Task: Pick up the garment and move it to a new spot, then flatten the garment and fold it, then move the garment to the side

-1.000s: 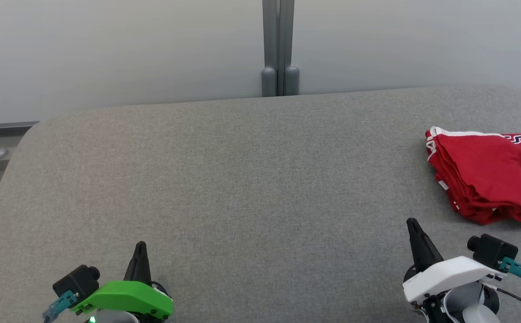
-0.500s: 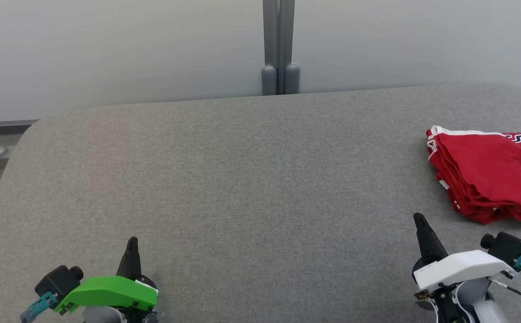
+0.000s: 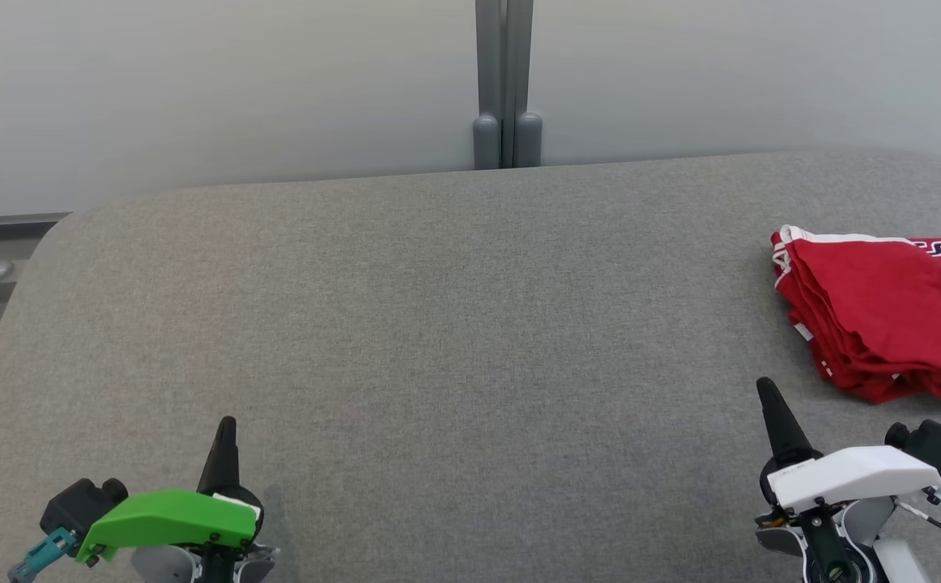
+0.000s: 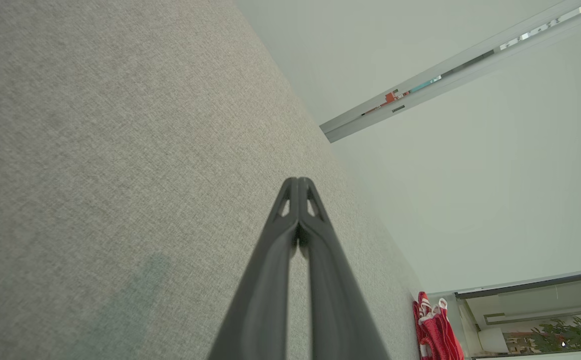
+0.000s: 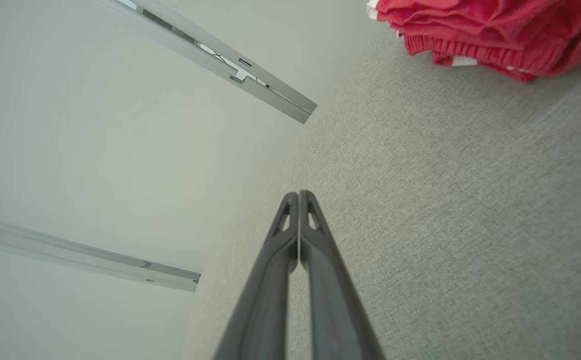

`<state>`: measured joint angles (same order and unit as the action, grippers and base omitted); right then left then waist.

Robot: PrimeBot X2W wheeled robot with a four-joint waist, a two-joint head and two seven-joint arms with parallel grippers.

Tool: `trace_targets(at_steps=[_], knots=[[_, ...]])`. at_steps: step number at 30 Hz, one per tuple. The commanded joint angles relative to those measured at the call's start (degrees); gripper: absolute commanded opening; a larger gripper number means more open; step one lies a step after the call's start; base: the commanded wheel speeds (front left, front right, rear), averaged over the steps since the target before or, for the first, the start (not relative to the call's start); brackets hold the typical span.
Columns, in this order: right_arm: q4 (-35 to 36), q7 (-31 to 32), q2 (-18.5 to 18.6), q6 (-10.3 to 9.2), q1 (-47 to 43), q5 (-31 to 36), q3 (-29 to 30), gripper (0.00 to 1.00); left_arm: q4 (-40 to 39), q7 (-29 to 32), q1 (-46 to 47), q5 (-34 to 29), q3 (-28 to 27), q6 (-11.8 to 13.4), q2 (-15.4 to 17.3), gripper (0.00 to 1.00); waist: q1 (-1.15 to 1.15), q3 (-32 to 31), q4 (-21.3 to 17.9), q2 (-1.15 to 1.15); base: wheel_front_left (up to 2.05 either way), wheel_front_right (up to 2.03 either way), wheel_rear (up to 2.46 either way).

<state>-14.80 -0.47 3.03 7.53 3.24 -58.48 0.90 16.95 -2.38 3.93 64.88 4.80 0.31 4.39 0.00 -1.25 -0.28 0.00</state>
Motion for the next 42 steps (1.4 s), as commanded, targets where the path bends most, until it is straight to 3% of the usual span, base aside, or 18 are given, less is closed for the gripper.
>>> trace_targets(at_steps=[1, 42], knots=[[0.78, 0.49, 0.36, -0.03, 1.55, -1.83, 0.36, 0.0, -0.81, 0.39, 1.59, 1.7, -0.88, -0.62, -0.08, 0.0, 0.0, 0.03, 0.01, 0.0, 0.0, 0.0, 0.0], [0.95, 4.56, 0.36, -0.04, 2.66, -23.24, 3.59, 0.0, -2.29, 6.12, 2.34, 18.74, -7.98, -5.54, -0.97, 0.0, 0.0, 0.85, 0.17, 0.0, 0.0, 0.0, 0.0]])
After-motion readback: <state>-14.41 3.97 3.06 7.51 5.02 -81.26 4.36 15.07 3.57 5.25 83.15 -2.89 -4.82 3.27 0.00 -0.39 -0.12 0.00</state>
